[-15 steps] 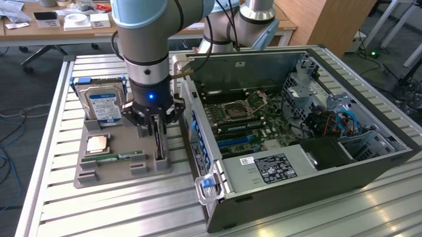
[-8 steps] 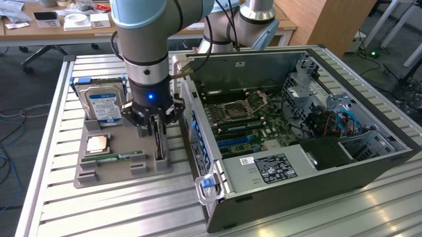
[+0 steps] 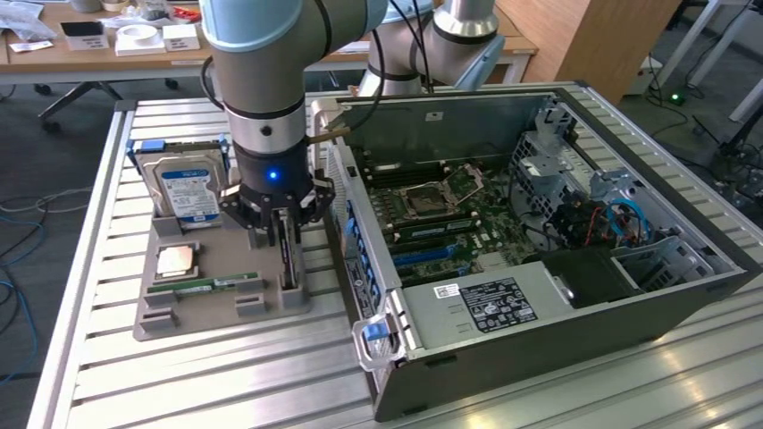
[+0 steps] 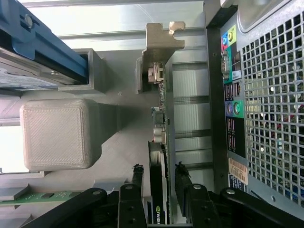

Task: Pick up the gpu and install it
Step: 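Pick up the gpu and move the gpu toward the slot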

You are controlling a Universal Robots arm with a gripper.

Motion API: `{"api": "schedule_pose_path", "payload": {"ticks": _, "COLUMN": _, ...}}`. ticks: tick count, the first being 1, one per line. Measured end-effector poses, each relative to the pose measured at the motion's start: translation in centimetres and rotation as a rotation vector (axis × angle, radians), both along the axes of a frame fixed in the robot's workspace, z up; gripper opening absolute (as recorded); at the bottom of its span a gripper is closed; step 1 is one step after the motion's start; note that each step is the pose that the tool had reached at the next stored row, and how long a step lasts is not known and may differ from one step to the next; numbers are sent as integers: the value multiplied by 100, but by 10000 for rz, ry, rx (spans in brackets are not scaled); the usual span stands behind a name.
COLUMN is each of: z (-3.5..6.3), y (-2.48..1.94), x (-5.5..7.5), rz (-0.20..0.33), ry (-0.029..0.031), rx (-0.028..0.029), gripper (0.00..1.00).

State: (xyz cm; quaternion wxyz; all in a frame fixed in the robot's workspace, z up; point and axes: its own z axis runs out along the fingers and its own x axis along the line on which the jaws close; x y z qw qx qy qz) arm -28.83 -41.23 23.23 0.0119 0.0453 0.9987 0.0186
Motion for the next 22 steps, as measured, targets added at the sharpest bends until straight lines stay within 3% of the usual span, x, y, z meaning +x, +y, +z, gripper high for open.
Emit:
{"api": "schedule_pose_path", "payload": {"ticks": 9, "z": 0, "y": 0, "x": 0, "rz": 0, "ry": -1, "rx": 1, "gripper": 40}}
{"api": "schedule_pose_path", "payload": {"ticks": 13, "z": 0, "y": 0, "x": 0, "rz": 0, "ry": 1, "rx": 0, "gripper": 27}}
{"api": "schedule_pose_path", "payload": {"ticks": 22, "z": 0, "y": 0, "x": 0, "rz": 0, "ry": 0, "rx": 1, "gripper": 26}}
